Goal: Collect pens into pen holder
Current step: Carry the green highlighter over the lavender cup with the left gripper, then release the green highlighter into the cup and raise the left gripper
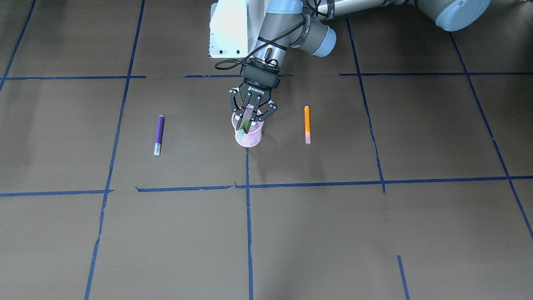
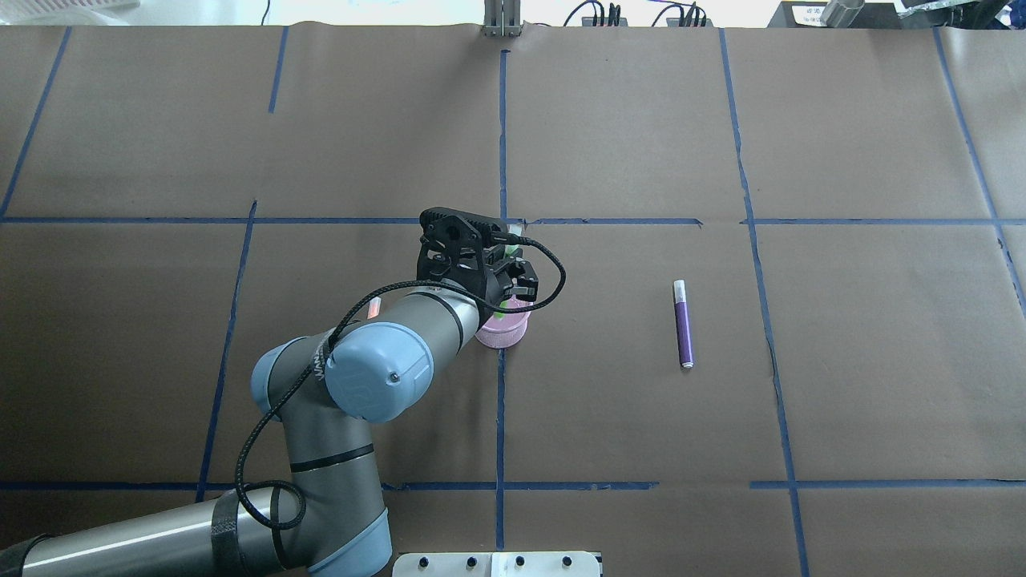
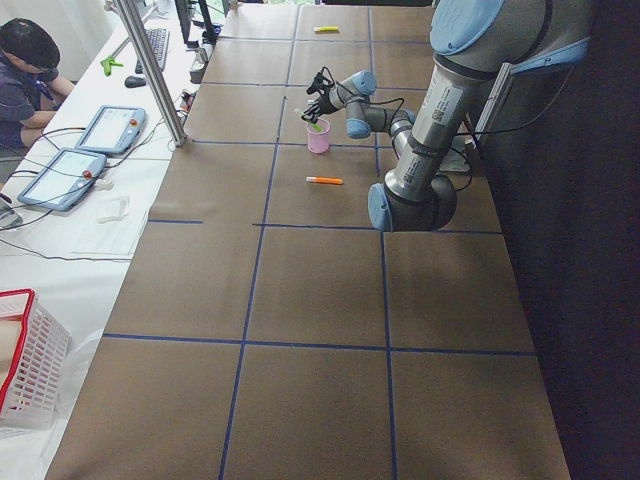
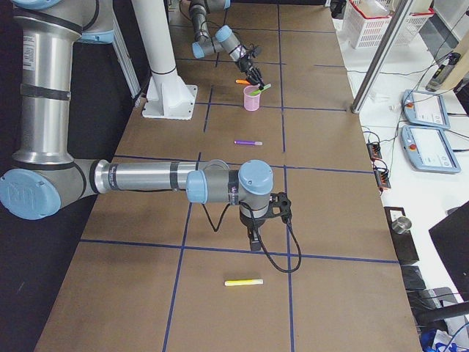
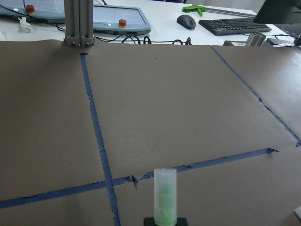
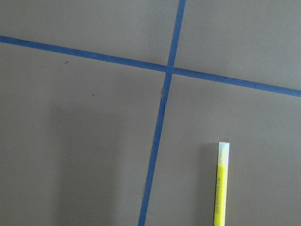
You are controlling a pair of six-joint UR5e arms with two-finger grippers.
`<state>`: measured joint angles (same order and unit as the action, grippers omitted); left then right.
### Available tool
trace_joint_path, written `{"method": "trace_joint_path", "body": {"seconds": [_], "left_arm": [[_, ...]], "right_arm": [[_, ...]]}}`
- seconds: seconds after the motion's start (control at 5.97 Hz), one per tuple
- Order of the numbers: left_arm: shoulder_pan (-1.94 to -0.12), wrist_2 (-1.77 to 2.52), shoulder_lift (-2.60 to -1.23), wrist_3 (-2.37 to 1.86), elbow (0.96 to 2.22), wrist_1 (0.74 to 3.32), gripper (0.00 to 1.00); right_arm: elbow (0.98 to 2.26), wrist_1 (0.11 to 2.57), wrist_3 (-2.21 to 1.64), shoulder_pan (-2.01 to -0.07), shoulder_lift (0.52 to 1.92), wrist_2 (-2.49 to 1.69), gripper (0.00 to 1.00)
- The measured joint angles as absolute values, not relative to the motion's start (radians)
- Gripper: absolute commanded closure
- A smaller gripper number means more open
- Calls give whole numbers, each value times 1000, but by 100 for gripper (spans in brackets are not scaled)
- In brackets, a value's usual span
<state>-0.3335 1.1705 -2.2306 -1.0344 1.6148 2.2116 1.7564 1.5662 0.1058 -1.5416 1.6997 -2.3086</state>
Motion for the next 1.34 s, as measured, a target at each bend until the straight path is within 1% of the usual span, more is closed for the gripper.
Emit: {"method": "trace_joint_path", "body": {"seconds": [0.34,0.5,0.84,1.01,1.17,1.34], "left_arm": [[-343,1216,-2229,-1025,1647,2174,1],[-376,1307,-2228,-1024,1710,2059,1],[-507,1606,-2221,-988,1869,1686,0],[-574,1736,-2197,-929,1925,1533,0],[-634,1831,-2147,-839,1977,1432,0],[-672,1879,-2106,-765,2010,1394,0]], "right_arm": [[1757,1566,106,-1542,1700,-2309,0],[1757,1566,105,-1542,1700,-2309,0],[1752,1566,107,-1542,1701,-2320,0],[1722,1527,109,-1542,1705,-2321,0],[1634,1412,108,-1542,1707,-2321,1],[1526,1288,94,-1539,1704,-2320,3]]}}
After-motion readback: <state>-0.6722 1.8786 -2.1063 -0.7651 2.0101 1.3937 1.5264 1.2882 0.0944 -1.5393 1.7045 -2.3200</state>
